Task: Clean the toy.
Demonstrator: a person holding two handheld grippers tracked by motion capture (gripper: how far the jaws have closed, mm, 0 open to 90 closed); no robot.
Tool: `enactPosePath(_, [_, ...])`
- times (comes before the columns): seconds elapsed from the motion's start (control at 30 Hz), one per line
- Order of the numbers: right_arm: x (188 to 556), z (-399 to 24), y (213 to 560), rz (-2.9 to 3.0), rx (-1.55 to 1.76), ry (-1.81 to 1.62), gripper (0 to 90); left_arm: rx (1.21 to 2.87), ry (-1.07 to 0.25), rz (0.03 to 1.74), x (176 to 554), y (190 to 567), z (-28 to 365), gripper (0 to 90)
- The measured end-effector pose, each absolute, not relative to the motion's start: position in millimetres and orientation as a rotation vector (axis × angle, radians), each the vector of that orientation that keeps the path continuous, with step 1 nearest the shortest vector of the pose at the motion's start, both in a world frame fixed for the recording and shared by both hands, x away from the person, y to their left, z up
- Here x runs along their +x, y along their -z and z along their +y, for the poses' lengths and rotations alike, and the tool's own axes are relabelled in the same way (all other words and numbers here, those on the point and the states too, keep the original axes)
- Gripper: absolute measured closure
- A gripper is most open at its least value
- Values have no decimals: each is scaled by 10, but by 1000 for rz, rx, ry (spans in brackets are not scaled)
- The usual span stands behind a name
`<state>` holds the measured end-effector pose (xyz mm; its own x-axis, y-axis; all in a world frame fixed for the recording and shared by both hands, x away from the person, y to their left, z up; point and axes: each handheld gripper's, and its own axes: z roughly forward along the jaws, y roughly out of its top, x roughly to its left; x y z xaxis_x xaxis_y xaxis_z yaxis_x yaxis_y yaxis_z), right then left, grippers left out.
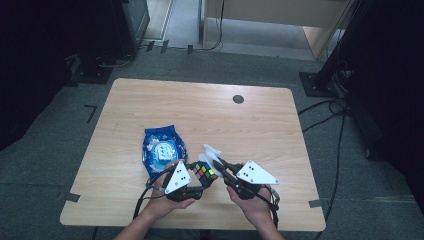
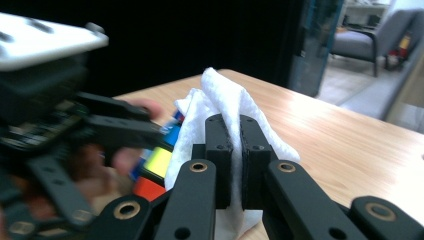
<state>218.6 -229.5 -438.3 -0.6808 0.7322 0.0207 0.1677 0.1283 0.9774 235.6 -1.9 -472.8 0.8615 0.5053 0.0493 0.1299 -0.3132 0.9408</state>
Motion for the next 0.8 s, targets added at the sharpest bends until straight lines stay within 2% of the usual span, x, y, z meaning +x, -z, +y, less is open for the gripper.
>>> enactPosePath(0.23, [2345, -2512, 4605, 1957, 1056, -1393, 869, 1855, -409, 492, 2386, 4681, 34, 344])
enactPosePath(0.37, [2253, -2524, 4452, 1900, 1013, -1523, 868, 1897, -398, 514, 2429, 4733, 31, 343])
enactPosePath(0.5, [2105, -2346, 4228, 1893, 875, -1690, 867, 1912, -385, 489, 2391, 4755, -42, 343])
enactPosePath(0.63, [2074, -2160, 4280, 1959, 816, -1657, 864, 1905, -386, 463, 2340, 4716, -80, 343])
enactPosePath(0.8, [2144, -2241, 4359, 1931, 877, -1671, 864, 1883, -388, 462, 2344, 4709, -42, 344])
